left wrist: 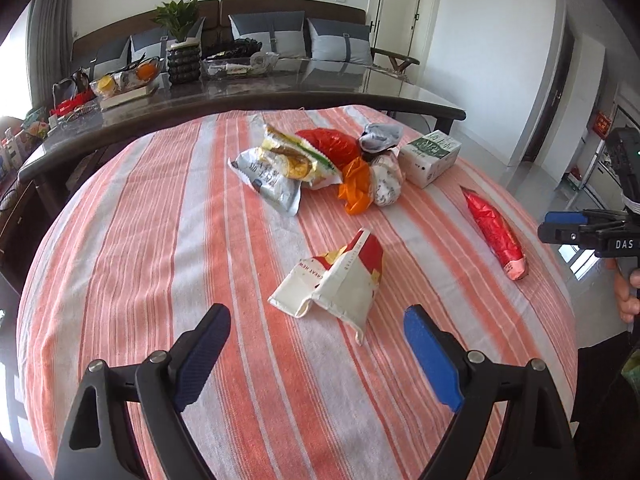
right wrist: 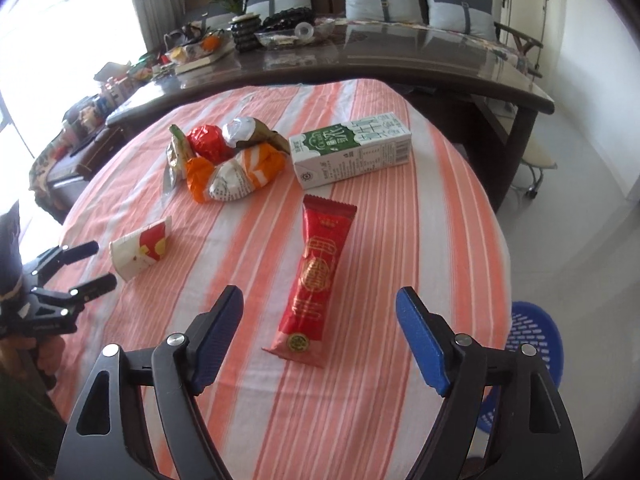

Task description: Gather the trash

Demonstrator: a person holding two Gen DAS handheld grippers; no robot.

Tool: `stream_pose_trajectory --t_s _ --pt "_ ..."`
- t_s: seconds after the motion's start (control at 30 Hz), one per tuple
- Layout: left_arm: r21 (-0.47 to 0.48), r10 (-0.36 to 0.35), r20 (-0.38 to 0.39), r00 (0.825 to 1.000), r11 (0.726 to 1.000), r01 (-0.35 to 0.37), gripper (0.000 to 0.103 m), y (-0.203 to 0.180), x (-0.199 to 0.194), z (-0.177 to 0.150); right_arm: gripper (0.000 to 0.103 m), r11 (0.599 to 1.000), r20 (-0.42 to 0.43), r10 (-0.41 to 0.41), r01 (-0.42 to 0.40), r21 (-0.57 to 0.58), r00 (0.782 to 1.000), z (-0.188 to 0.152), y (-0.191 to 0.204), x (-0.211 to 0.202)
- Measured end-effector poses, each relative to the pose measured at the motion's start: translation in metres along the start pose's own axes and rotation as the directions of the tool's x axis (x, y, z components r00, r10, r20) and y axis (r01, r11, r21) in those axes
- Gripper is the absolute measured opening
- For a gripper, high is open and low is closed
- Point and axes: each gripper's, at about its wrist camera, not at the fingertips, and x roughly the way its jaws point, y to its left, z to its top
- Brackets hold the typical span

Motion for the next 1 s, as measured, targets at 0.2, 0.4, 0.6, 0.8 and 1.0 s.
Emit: stream_pose_trajectory --t_s 0.2,0.4,0.6,0.8,1.0 --pt "0.219 0.1 -0.07 0.993 0.972 -0.082 0.086 -0.037 0.029 0.022 0.072 1.0 -0.116 0.023 -0.021 0.017 0.993 0.012 -0.002 0.01" --pt "0.241 0.104 -0.158 0.982 0.968 -0.064 0.037 -0.038 0.048 0.023 0.037 1.0 -0.236 0.005 -0.008 -0.01 0.972 0.014 0.011 0.047" --pt "0.118 0.016 -0.116 0.993 0.993 -0.002 0.013 -0.025 0.029 0.027 0.012 0.999 -0.186 0.054 -0.051 0.019 0.981 0.01 0.001 0.024" --pt "0.044 -0.009 -0.115 0.993 0.999 0.015 0.016 -0.014 0.028 0.026 0.011 0.997 -0.139 0.082 -0.08 0.017 0.987 0.01 -0.008 0.0" --pt "0.055 0.013 -0.111 0.994 0.998 -0.007 0.061 -0.013 0.031 0.024 0.011 0.994 -0.148 0.109 -0.109 0.008 0.983 0.003 -0.004 0.003"
